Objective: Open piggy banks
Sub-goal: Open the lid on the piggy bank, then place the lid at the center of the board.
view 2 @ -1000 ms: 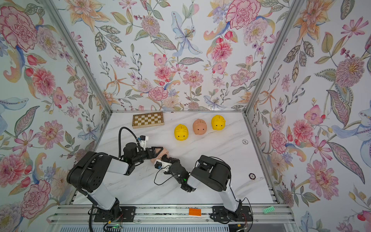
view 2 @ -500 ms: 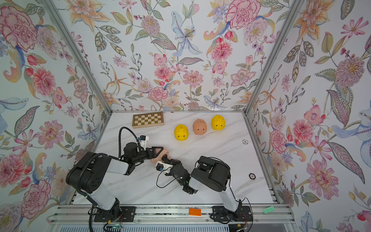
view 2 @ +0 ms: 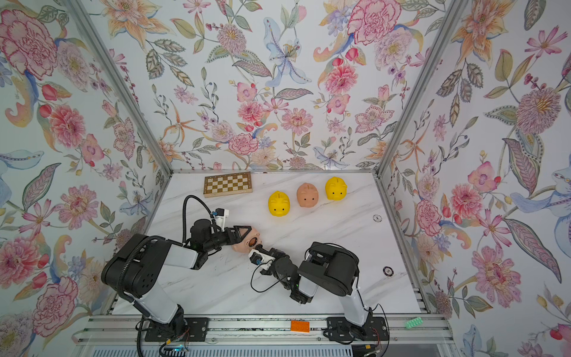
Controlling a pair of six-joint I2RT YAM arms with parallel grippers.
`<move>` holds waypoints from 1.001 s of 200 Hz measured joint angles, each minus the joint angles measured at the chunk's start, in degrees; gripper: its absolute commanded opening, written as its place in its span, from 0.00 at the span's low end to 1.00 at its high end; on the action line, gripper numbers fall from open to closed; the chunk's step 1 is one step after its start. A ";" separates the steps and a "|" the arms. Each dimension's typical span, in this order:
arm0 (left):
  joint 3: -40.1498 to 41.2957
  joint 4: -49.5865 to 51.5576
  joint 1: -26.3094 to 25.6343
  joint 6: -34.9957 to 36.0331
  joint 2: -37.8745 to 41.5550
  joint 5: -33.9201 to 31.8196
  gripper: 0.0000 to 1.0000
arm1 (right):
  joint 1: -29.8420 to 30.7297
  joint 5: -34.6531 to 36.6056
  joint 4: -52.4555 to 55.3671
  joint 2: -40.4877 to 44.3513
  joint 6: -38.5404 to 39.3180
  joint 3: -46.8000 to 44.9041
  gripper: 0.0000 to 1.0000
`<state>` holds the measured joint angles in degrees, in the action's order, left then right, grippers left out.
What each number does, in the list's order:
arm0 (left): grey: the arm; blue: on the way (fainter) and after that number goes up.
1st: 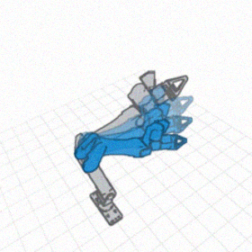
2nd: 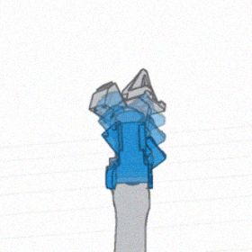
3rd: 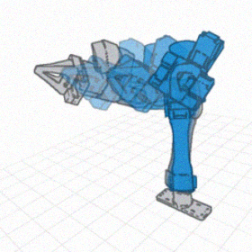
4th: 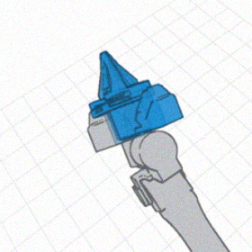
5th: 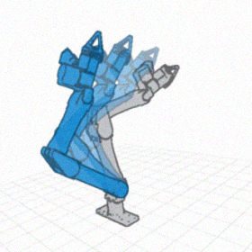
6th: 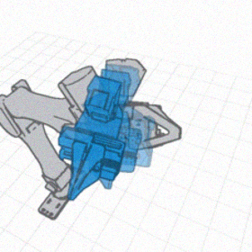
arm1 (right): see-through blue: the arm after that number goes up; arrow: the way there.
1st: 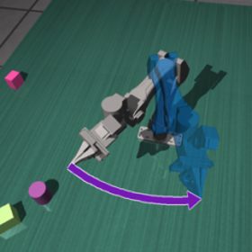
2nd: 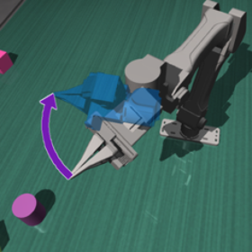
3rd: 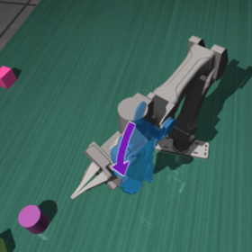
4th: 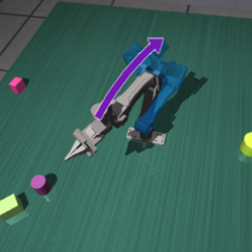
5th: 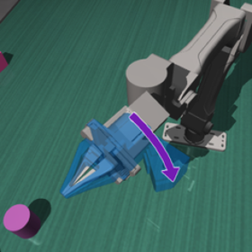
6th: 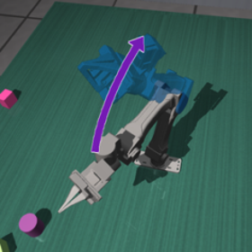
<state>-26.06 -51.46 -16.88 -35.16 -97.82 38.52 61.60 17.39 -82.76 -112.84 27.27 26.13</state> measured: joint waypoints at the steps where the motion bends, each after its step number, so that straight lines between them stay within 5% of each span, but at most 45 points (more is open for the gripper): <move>1: 0.00 0.02 0.00 0.00 0.02 -0.02 0.95 | 0.00 -0.07 0.07 0.13 -0.09 -0.04 0.00; 38: 0.31 0.44 -0.15 0.02 0.66 -0.57 0.95 | -0.83 -2.05 7.89 10.47 -6.75 -1.62 0.00; 101: 2.40 0.35 -0.33 -0.04 2.82 -1.88 0.96 | -4.66 -6.67 40.35 25.53 -22.60 3.93 0.00; 200: 5.20 1.29 0.50 -1.33 6.60 -5.66 0.98 | -14.58 -17.84 71.06 17.05 -37.79 27.08 0.00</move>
<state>-20.86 -50.17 -16.38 -36.49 -91.22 32.86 47.03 -0.45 -11.70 -95.79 -10.52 53.21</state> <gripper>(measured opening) 0.979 0.047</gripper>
